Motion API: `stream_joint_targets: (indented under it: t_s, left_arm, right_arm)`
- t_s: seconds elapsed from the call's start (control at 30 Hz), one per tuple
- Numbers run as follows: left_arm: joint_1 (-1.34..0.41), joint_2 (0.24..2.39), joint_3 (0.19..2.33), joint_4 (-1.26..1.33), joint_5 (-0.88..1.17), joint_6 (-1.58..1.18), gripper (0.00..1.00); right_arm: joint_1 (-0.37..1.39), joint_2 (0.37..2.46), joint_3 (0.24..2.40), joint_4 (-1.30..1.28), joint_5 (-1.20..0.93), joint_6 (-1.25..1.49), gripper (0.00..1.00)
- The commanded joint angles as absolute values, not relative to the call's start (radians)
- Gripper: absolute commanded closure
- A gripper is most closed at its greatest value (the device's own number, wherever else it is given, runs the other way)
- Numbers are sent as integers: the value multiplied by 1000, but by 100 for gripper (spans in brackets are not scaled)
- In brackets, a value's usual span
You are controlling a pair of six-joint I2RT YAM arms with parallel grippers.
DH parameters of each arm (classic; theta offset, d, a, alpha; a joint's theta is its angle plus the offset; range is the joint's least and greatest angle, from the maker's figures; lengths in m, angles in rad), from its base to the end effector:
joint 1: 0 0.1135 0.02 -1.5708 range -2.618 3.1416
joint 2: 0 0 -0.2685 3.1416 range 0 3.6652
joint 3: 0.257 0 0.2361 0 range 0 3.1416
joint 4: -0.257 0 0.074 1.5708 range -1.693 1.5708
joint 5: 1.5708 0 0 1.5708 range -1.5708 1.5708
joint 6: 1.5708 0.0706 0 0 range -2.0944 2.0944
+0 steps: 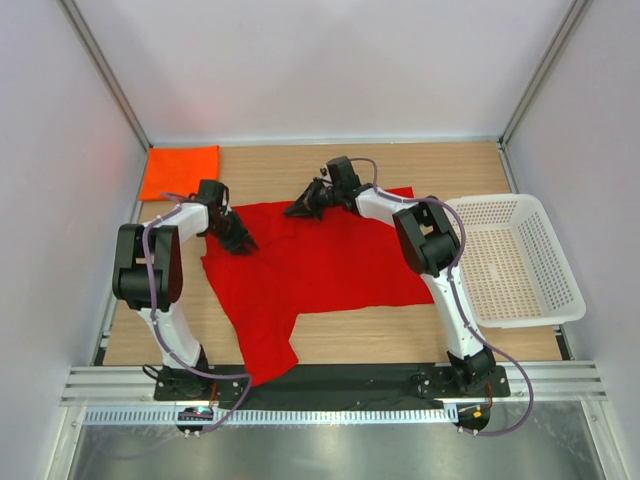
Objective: Fold and stack the t-shirts
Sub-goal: Fold the tshirt
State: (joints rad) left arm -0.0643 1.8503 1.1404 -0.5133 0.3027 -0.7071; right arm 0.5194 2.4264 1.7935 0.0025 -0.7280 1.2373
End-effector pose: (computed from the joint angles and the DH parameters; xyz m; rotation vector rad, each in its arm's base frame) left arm 0.3524 -0.0438 0.1353 -0.8349 2.7512 -0.5960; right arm 0.4495 0.3111 0.1282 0.4377 2.5857 1.6333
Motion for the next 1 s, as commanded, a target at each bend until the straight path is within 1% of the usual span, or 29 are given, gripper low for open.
stream_joint_targets:
  t_s: [0.0, 0.13, 0.23, 0.3, 0.4, 0.5, 0.8, 0.97]
  left_arm:
    - [-61, 1792, 1152, -535, 284, -706, 68]
    - [-61, 1726, 1172, -594, 267, -696, 67]
    - [-60, 1692, 1189, -585, 244, -689, 64]
    - [-60, 1710, 1231, -592, 233, -675, 65]
    - [-61, 1792, 1284, -637, 248, -670, 68]
    - [-61, 1831, 1289, -643, 249, -678, 70]
    - [-72, 1845, 1236, -638, 235, -690, 68]
    - [-84, 1871, 1250, -630, 255, -693, 68]
  right_arm:
    - [514, 2395, 1830, -20, -750, 1223, 99]
    - [509, 2398, 1833, -18, -753, 1221, 99]
    - [506, 2398, 1836, -17, -755, 1221, 99]
    - [503, 2396, 1836, -18, -756, 1220, 99]
    - [503, 2402, 1841, -17, -756, 1226, 99]
    - [500, 2405, 1847, -18, -759, 1227, 99]
    - [500, 2411, 1853, -17, -759, 1227, 99]
    - [500, 2410, 1848, -18, -755, 1226, 99]
